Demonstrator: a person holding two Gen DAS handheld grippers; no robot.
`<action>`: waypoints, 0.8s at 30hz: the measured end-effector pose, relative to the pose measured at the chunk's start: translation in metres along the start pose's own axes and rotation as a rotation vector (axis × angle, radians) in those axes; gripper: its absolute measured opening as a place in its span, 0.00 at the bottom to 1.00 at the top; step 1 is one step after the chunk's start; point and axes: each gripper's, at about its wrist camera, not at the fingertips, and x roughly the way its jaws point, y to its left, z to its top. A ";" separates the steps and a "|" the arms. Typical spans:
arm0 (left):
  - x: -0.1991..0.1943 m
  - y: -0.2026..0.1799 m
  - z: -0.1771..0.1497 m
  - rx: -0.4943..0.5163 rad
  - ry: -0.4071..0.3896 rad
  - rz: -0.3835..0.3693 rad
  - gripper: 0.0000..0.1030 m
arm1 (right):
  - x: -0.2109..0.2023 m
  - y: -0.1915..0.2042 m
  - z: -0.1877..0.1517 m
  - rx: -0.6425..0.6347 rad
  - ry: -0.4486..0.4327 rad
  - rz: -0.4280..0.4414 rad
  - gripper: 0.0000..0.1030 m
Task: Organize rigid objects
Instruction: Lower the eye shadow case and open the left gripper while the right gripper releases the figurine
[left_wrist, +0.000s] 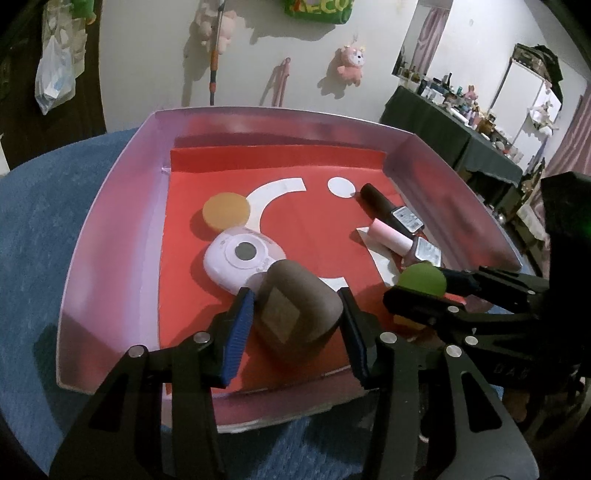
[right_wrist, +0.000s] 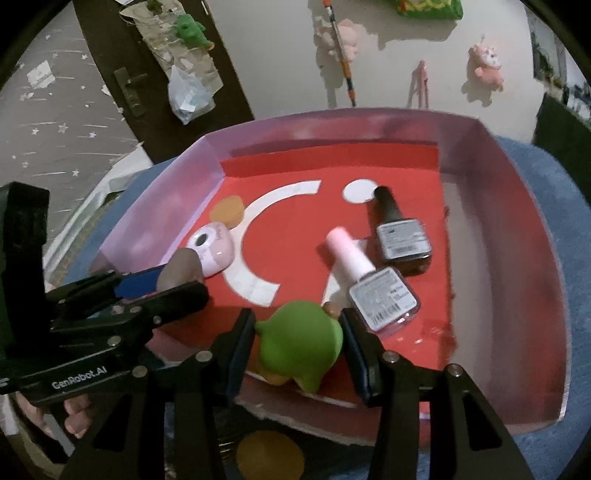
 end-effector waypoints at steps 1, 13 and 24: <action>0.001 -0.001 0.002 0.003 -0.001 0.005 0.42 | -0.001 0.000 0.000 -0.005 -0.008 -0.020 0.48; 0.025 -0.008 0.004 0.040 0.018 0.133 0.28 | 0.003 -0.003 0.005 -0.036 -0.041 -0.131 0.48; 0.023 -0.001 0.004 0.009 0.006 0.115 0.20 | 0.006 -0.003 0.006 -0.028 -0.042 -0.128 0.48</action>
